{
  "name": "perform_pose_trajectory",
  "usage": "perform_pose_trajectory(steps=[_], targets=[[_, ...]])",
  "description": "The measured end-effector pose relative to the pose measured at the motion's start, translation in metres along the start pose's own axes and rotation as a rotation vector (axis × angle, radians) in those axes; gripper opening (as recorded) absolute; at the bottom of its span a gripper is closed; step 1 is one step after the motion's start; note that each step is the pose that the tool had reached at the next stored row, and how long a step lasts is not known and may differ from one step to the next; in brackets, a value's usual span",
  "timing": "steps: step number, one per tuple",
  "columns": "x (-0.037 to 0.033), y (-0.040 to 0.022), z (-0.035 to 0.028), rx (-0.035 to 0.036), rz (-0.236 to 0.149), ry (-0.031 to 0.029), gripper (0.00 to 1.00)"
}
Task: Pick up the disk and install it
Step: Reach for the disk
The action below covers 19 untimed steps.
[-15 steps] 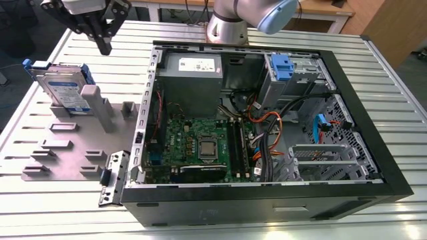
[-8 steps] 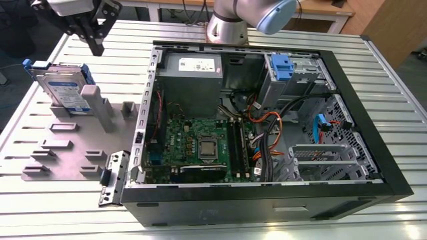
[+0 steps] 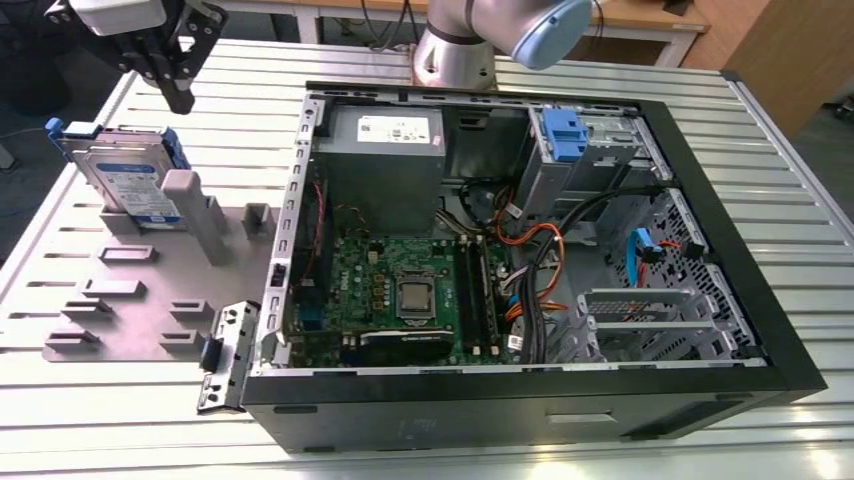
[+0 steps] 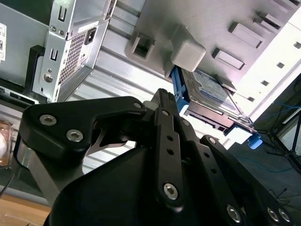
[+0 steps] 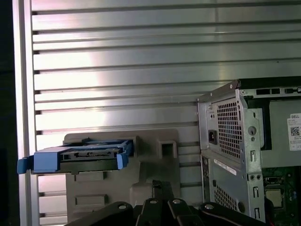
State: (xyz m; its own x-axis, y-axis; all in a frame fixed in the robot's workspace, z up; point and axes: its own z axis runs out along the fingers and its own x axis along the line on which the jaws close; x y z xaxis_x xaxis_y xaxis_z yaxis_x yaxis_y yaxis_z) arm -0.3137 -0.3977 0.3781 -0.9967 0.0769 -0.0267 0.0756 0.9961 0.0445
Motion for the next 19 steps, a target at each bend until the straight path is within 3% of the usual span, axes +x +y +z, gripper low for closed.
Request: perform_pose_trajectory(steps=[5,6,7,9,10,19], targets=[[0.0001,0.0000,0.0000,0.0001,0.000,0.0008,0.11],[0.0001,0.0000,0.0002,0.0005,0.000,0.0063,0.11],[0.0001,0.0000,0.0004,0.0013,0.001,0.0153,0.11],[0.0001,-0.0001,0.0011,0.0032,0.002,0.0401,0.11],[0.0001,-0.0001,0.0014,0.0035,0.002,0.0465,0.11],[0.0013,-0.0002,0.0015,0.0038,0.002,0.0481,0.11]])
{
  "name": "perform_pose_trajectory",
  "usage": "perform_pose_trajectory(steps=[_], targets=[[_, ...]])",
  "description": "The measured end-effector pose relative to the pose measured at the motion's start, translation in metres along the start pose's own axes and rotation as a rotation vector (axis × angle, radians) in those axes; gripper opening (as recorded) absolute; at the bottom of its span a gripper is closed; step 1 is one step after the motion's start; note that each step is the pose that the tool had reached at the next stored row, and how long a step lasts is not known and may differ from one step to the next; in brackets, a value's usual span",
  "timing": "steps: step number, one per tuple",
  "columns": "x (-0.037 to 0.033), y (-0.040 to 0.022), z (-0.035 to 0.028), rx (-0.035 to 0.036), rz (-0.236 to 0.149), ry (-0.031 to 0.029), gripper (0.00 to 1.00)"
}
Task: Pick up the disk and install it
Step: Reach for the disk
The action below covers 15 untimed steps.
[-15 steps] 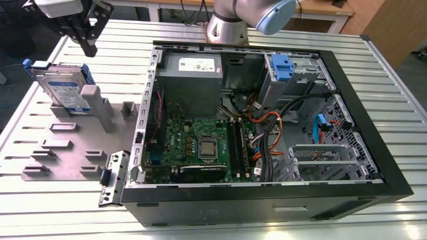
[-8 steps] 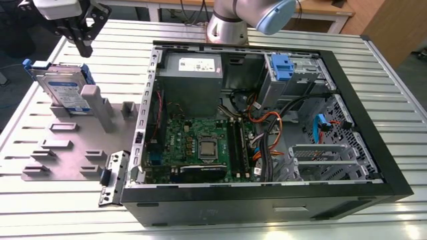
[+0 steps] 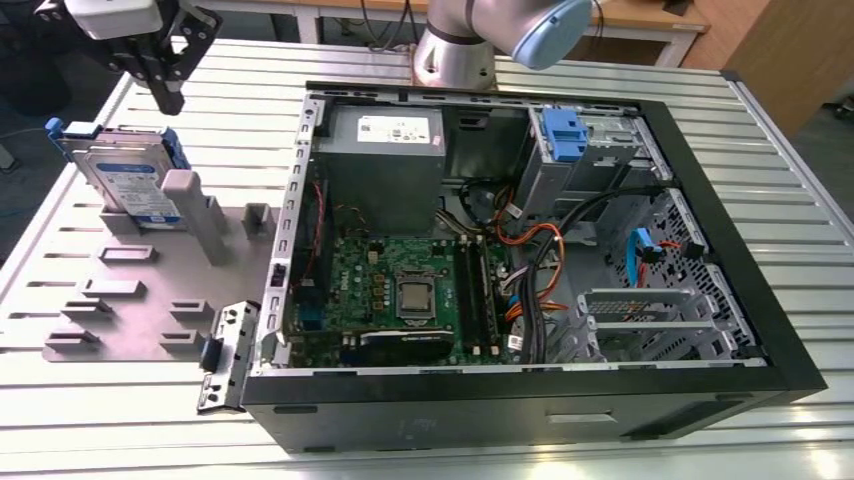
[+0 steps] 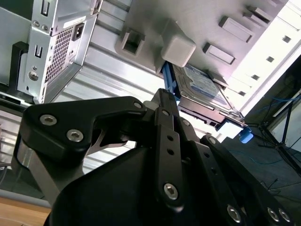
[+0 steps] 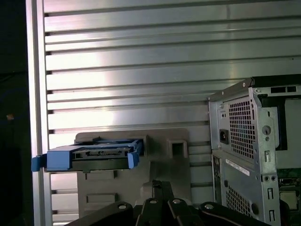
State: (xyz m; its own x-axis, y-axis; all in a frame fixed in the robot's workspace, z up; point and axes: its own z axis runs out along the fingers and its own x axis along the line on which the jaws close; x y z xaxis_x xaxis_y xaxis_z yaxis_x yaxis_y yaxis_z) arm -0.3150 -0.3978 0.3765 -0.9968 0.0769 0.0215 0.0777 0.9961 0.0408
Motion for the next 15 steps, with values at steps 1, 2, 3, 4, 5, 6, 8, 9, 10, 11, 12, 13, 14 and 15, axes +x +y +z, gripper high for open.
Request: perform_pose_trajectory(steps=[1,2,3,4,5,6,8,9,10,11,12,13,14,15], targets=[[0.0013,-0.0001,0.0002,0.0000,0.000,0.0000,0.11],[0.0030,-0.0002,0.0004,0.0001,0.000,0.0001,0.11],[0.0047,-0.0003,0.0007,0.0001,0.000,0.0001,0.11],[0.0066,-0.0004,0.0010,0.0001,0.000,0.0000,0.11],[0.0086,-0.0006,0.0014,0.0000,0.000,0.0000,0.11],[0.0106,-0.0007,0.0018,0.0000,0.000,0.0000,0.11],[0.0149,-0.0009,0.0029,0.0000,0.000,-0.0001,0.11],[0.0170,-0.0010,0.0034,0.0000,0.000,-0.0001,0.11],[0.0190,-0.0011,0.0039,0.0000,0.000,0.0000,0.11],[0.0210,-0.0012,0.0045,-0.0001,0.000,-0.0001,0.11],[0.0230,-0.0012,0.0050,0.0000,0.000,0.0000,0.11],[0.0250,-0.0012,0.0055,0.0001,0.000,0.0001,0.11],[0.0273,-0.0013,0.0062,0.0000,0.000,0.0000,0.11],[0.0295,-0.0014,0.0069,0.0000,0.000,0.0000,0.11]])
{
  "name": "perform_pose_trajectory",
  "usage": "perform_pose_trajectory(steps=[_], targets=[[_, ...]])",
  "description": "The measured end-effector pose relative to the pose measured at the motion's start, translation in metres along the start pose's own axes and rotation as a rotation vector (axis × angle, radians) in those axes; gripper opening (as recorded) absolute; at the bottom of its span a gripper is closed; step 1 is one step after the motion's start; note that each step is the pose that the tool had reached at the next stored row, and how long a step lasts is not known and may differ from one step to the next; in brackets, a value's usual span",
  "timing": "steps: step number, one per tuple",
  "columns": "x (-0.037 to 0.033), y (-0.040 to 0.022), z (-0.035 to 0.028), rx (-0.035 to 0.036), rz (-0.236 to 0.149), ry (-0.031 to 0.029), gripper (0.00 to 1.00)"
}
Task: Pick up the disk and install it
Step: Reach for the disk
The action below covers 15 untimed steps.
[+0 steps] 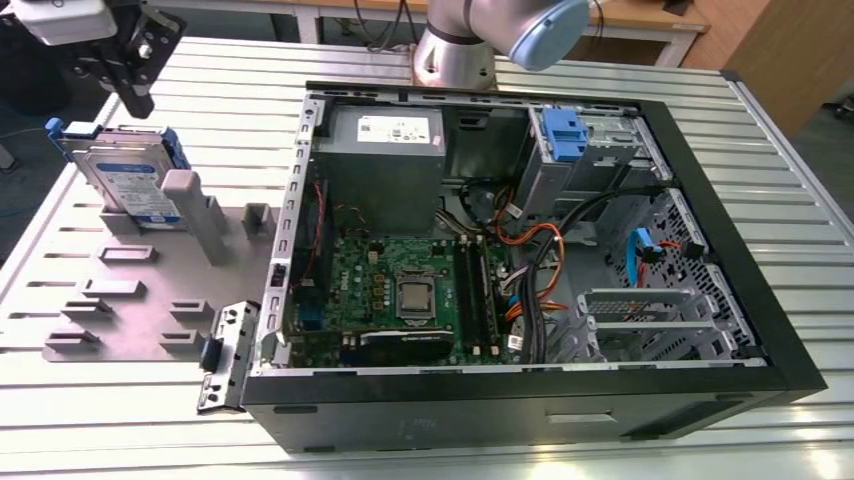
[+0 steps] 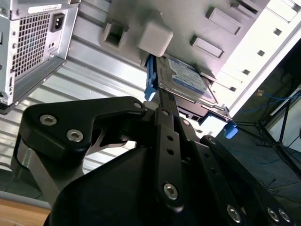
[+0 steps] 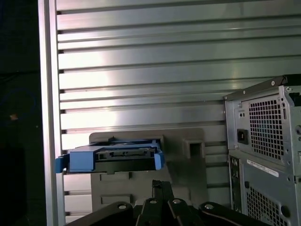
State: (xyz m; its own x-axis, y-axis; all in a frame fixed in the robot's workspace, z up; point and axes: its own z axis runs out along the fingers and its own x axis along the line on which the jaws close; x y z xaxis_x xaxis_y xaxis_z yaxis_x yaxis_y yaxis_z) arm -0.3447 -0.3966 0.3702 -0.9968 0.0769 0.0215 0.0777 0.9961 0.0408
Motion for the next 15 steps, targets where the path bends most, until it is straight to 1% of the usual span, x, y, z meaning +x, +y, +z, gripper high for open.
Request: perform_pose_trajectory(steps=[6,15], targets=[[0.0128,-0.0010,0.0054,0.0001,0.000,0.0000,0.11],[0.0297,-0.0022,0.0141,0.0000,0.000,0.0000,0.11]])
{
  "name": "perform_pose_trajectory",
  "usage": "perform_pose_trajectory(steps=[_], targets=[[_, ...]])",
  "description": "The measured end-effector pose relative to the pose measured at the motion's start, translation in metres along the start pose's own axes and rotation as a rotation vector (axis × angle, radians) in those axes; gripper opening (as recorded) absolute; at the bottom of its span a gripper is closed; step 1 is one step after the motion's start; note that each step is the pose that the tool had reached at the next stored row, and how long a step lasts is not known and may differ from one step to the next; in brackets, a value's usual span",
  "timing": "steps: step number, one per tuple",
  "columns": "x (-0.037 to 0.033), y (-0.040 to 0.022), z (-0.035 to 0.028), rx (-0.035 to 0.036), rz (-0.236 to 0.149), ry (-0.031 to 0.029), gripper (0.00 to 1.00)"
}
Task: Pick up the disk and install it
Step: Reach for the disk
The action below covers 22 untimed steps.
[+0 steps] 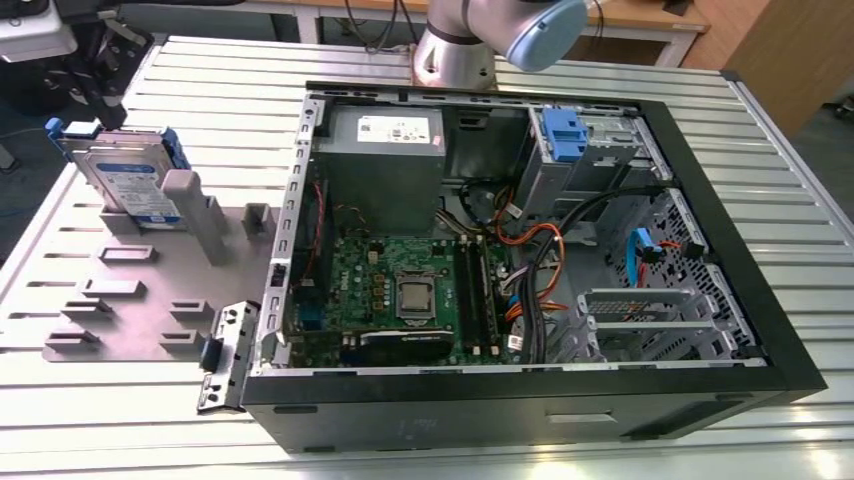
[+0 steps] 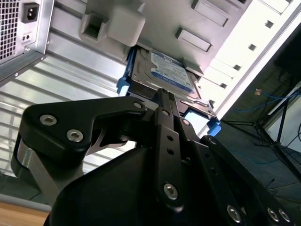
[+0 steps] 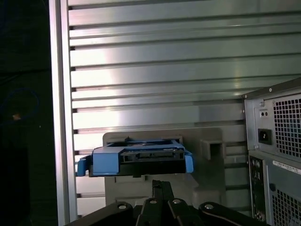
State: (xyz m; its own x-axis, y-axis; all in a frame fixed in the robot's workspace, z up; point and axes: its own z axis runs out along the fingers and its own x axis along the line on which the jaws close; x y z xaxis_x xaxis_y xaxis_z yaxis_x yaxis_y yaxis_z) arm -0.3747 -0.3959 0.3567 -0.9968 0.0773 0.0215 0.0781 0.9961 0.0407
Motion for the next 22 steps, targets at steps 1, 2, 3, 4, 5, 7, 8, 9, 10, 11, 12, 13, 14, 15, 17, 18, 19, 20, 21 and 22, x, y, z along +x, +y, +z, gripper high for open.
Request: perform_pose_trajectory(steps=[1,2,3,4,5,7,8,9,10,11,12,13,14,15,17,18,19,20,21,22], targets=[[0.0017,-0.0001,0.0009,0.0000,0.000,0.0000,0.11],[0.0035,0.0000,0.0018,-0.0001,0.000,-0.0001,0.11],[0.0052,0.0001,0.0025,0.0000,0.000,-0.0001,0.11],[0.0070,0.0003,0.0032,0.0000,0.000,-0.0001,0.11],[0.0084,0.0004,0.0038,-0.0001,0.000,-0.0001,0.11],[0.0103,0.0006,0.0055,-0.0001,0.000,-0.0002,0.11],[0.0110,0.0008,0.0064,-0.0001,0.000,-0.0002,0.11],[0.0117,0.0009,0.0070,0.0000,0.000,0.0000,0.11],[0.0122,0.0009,0.0075,0.0001,0.000,0.0001,0.11],[0.0127,0.0010,0.0082,0.0000,0.000,0.0000,0.11],[0.0131,0.0011,0.0087,0.0001,0.000,0.0000,0.11],[0.0133,0.0011,0.0088,0.0001,0.000,0.0001,0.11],[0.0135,0.0012,0.0090,0.0001,0.000,0.0000,0.11],[0.0136,0.0012,0.0090,0.0001,0.000,0.0000,0.11],[0.0137,0.0012,0.0091,0.0000,0.000,-0.0001,0.11],[0.0137,0.0012,0.0090,0.0001,0.000,0.0000,0.11],[0.0138,0.0013,0.0091,0.0001,0.000,-0.0001,0.11],[0.0143,0.0019,0.0094,-0.0001,0.000,-0.0002,0.11],[0.0149,0.0029,0.0096,0.0000,0.000,-0.0003,0.11],[0.0158,0.0042,0.0099,0.0001,0.000,-0.0001,0.11]])
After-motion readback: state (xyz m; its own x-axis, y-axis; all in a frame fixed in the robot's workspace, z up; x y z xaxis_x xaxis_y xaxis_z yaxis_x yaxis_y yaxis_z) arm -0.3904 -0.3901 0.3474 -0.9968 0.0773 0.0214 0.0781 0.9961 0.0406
